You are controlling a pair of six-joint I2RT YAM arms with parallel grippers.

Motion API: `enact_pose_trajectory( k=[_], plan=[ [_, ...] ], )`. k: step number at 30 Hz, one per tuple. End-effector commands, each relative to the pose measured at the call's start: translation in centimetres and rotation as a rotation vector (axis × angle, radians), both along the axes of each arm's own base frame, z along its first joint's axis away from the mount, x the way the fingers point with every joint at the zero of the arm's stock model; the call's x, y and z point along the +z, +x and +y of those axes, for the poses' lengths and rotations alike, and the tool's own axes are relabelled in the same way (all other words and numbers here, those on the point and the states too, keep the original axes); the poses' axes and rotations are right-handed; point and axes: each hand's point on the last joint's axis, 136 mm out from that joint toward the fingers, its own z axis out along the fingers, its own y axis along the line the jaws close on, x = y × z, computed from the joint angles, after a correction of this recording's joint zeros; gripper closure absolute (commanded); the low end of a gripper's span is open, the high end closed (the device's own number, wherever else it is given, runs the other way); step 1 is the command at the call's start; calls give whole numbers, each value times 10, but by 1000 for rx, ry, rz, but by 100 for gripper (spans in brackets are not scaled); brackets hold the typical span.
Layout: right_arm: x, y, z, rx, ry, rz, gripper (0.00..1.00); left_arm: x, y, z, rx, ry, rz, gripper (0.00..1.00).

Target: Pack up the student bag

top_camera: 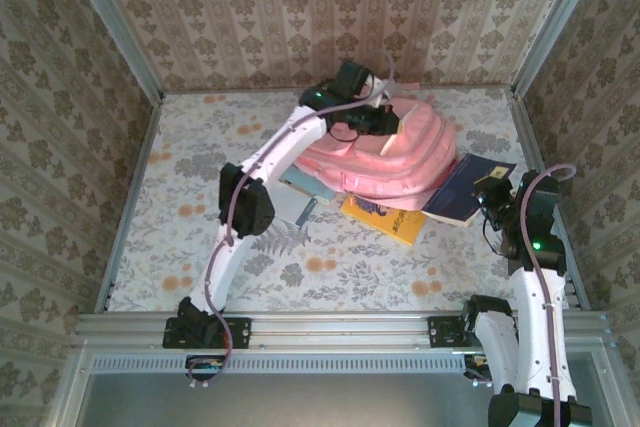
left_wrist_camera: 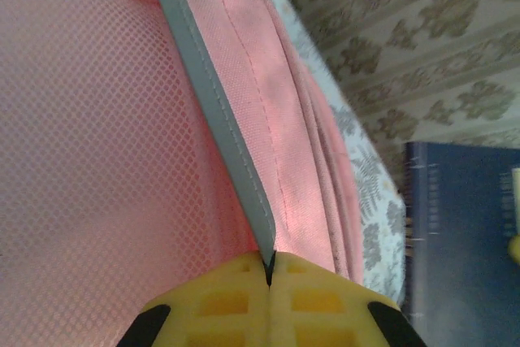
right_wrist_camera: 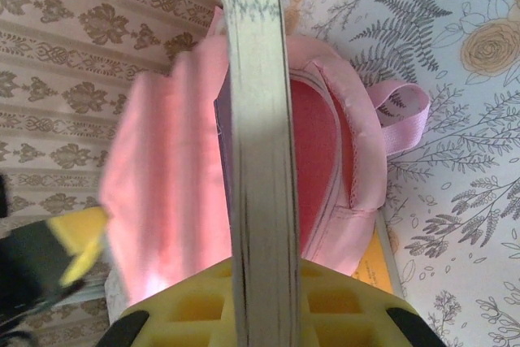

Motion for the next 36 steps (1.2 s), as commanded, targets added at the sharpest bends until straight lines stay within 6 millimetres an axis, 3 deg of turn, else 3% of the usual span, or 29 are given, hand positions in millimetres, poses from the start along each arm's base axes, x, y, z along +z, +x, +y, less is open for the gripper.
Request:
enact_pose_trajectory(
  k=[1,5,13,19,24,29,31,33,36],
  plan=[
    [18,4,-5,-12,-35,-59,100,88,-12,26,-36,-142,-68,100],
    [26,21,1,38,-16,-137,100,113,-12,42,-48,-190,-80,100],
    [40,101,41,297,236,-348,100,131,-9,50,-84,-273,-75,100],
    [25,154,70,358,288,-340,100,134,-7,46,-96,-306,-59,100],
    [1,194,116,381,300,-277,100,130,-6,45,-100,-308,-46,100],
    [-23,227,160,352,200,-175,100,130,-7,44,-105,-312,-40,100],
    [-34,237,181,346,165,-138,89,128,-5,45,-101,-311,-35,100],
    [-45,244,207,374,140,-99,60,127,0,47,-90,-311,-32,100],
    [-49,239,205,351,104,-103,41,126,10,52,-64,-323,-17,100]
  ],
)
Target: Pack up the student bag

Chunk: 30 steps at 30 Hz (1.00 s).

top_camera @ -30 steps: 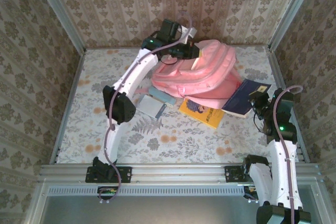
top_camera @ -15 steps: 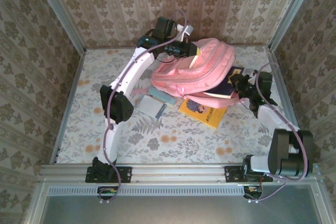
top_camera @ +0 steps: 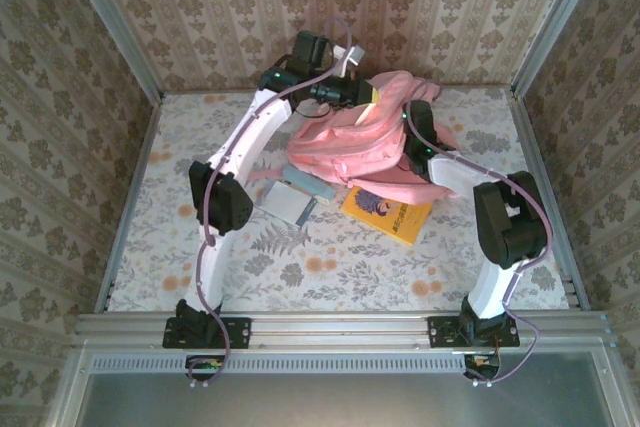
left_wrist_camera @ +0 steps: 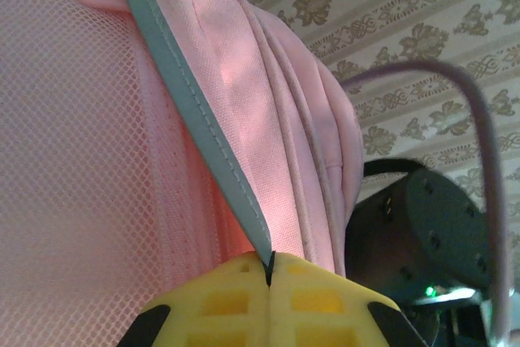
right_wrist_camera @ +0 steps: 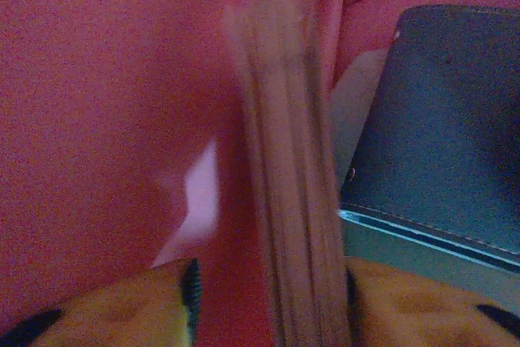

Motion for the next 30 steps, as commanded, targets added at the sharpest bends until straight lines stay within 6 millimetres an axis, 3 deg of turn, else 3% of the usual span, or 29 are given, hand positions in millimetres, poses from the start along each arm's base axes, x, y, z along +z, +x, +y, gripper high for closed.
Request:
enact_pose_trajectory(
  k=[1,4,10,14,20,26,30],
  plan=[
    [-1,-2,-12,-74,-87,-24,37,56,-9,1,-61,-144,-98,100],
    [8,-11,-29,-80,-151,-41,26,54,-3,6,-45,-141,-96,100],
    [41,-27,-34,9,-197,-134,16,47,7,14,-23,-126,-86,100],
    [54,-41,-42,26,-235,-146,15,40,13,20,5,-104,-81,100],
    [47,-70,-85,-77,-251,-46,17,24,18,26,46,-39,-71,100],
    [63,-112,-118,-159,-256,-52,21,10,20,28,64,4,-53,98],
    [78,-136,-124,-155,-274,-99,19,1,19,31,77,28,-45,92]
  ],
)
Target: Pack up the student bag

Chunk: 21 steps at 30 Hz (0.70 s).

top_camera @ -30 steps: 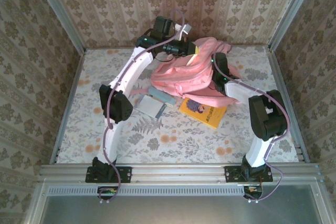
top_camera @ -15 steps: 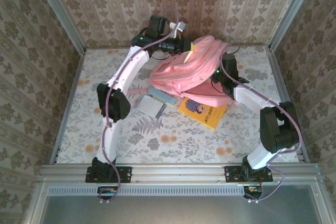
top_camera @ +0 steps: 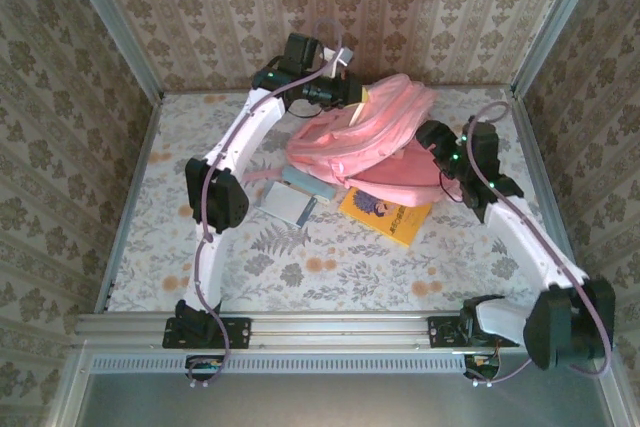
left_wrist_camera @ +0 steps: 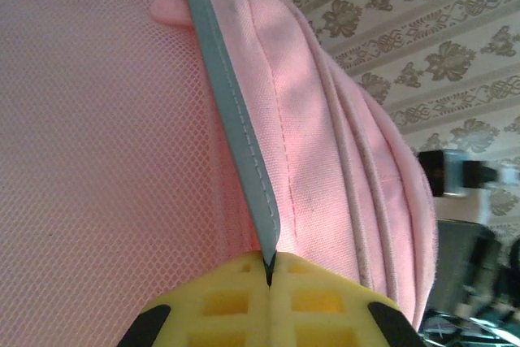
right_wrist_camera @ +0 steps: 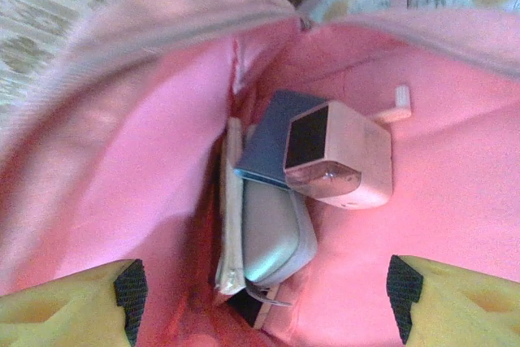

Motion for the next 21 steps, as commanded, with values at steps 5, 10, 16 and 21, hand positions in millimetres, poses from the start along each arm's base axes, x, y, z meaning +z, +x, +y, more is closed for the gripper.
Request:
enact_pose_trajectory(
  k=[5,10,16,21],
  plan=[
    [12,-41,-5,40,-105,-15,18,24,-7,33,103,59,-104,58],
    [6,-52,7,127,-176,-7,18,21,-14,80,259,178,-130,47],
    [-1,-58,44,286,-265,44,19,-35,-22,185,634,345,74,39],
    [-12,-64,63,335,-322,92,21,-101,-52,233,857,378,412,34]
  ],
)
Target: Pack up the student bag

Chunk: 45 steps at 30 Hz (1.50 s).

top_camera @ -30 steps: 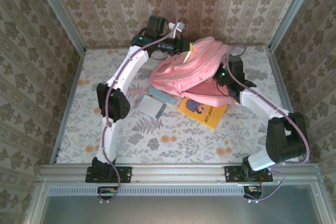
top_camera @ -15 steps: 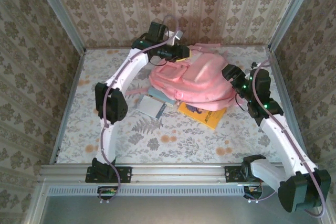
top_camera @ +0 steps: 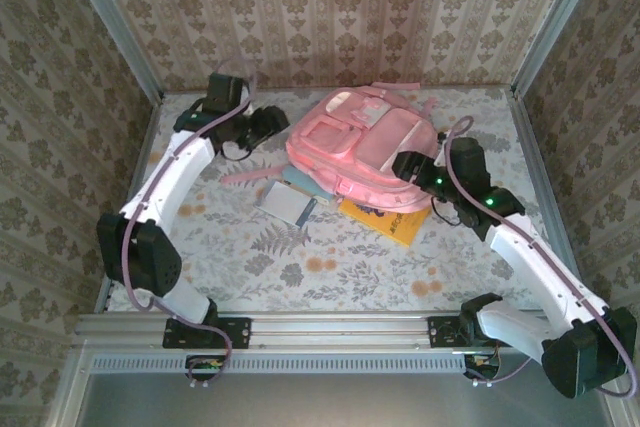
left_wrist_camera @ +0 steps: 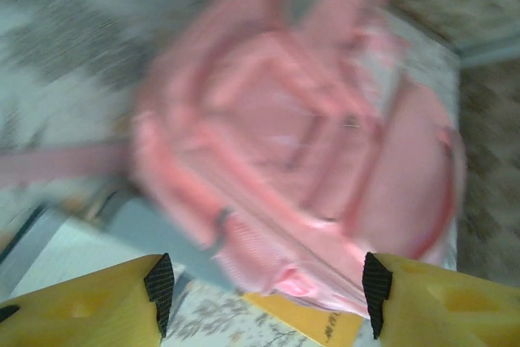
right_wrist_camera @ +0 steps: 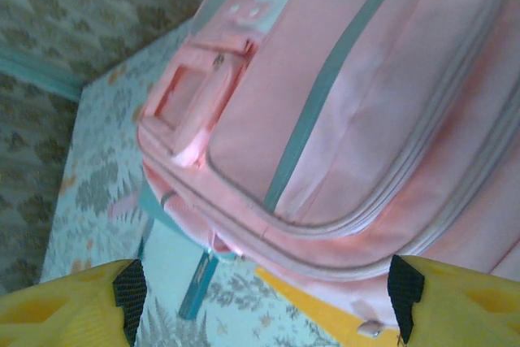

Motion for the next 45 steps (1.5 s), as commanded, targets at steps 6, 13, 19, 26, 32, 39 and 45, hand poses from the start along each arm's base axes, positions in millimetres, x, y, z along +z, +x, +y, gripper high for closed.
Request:
enact_pose_trajectory(
  k=[6,13,19,26,32,39,45],
  plan=[
    [-15,-9,16,36,-73,39,22,-89,-8,8,253,-83,329,35],
    [-29,-16,14,21,-90,64,22,-110,10,-13,256,-116,370,40],
    [-29,-17,7,-7,-105,57,22,-131,4,-18,269,-81,422,43],
    [-37,-14,11,-8,-87,70,22,-152,1,-12,300,-53,456,43],
    [-44,-13,13,-8,-79,92,22,-172,5,-14,306,-36,497,47],
    [-49,-15,12,-15,-77,100,22,-177,11,-25,298,-82,491,53],
    [-51,-16,13,-18,-66,111,22,-158,15,-33,280,-124,459,76]
  ],
)
